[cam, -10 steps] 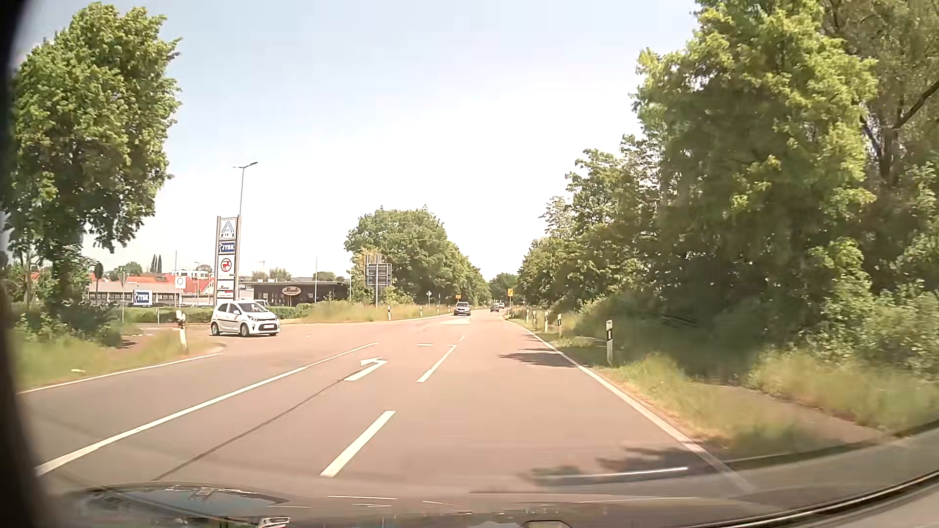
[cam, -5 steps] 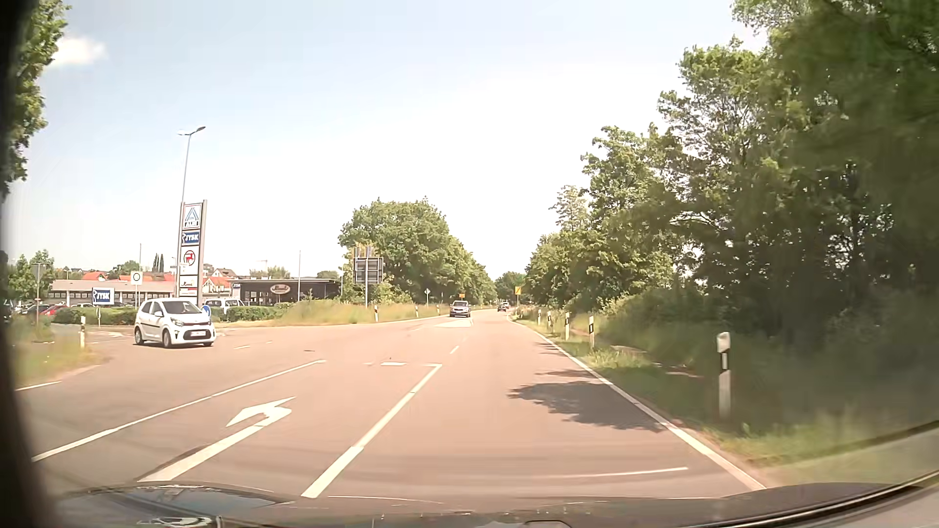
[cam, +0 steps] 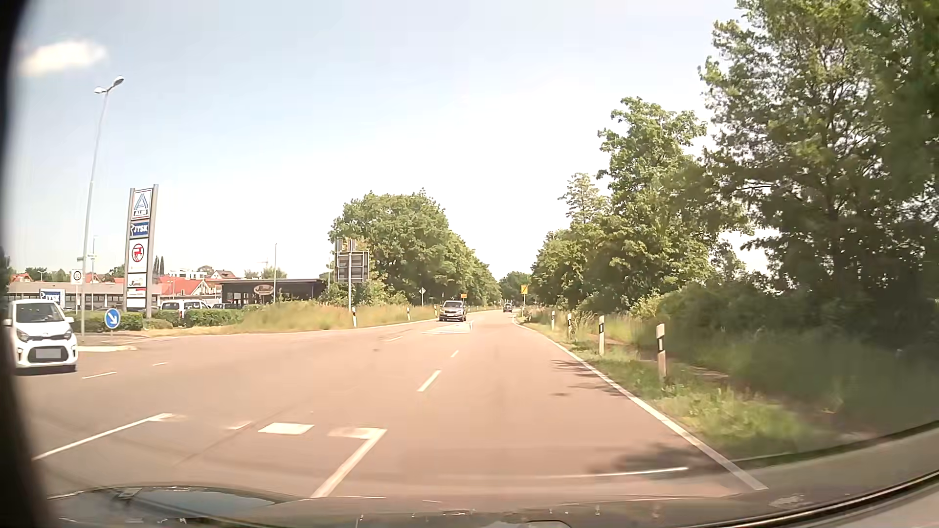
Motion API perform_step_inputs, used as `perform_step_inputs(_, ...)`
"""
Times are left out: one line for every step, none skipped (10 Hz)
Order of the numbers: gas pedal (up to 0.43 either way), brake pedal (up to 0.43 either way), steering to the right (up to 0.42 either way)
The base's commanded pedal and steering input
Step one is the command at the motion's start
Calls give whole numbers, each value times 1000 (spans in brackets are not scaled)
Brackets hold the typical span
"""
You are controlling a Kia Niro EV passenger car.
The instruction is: Follow the waypoints while adhering to traffic rules and regulations
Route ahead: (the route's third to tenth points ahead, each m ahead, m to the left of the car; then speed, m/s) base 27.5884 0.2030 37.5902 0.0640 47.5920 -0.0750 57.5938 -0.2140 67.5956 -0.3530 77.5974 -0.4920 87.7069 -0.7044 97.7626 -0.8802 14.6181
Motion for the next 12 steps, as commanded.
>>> perform_step_inputs(189, 0, -1)
perform_step_inputs(189, 0, -2)
perform_step_inputs(189, 0, -2)
perform_step_inputs(189, 0, -2)
perform_step_inputs(189, 0, -2)
perform_step_inputs(197, 0, -1)
perform_step_inputs(209, 0, -2)
perform_step_inputs(220, 0, -2)
perform_step_inputs(220, 0, -3)
perform_step_inputs(228, 0, -3)
perform_step_inputs(240, 0, -4)
perform_step_inputs(240, 0, -5)
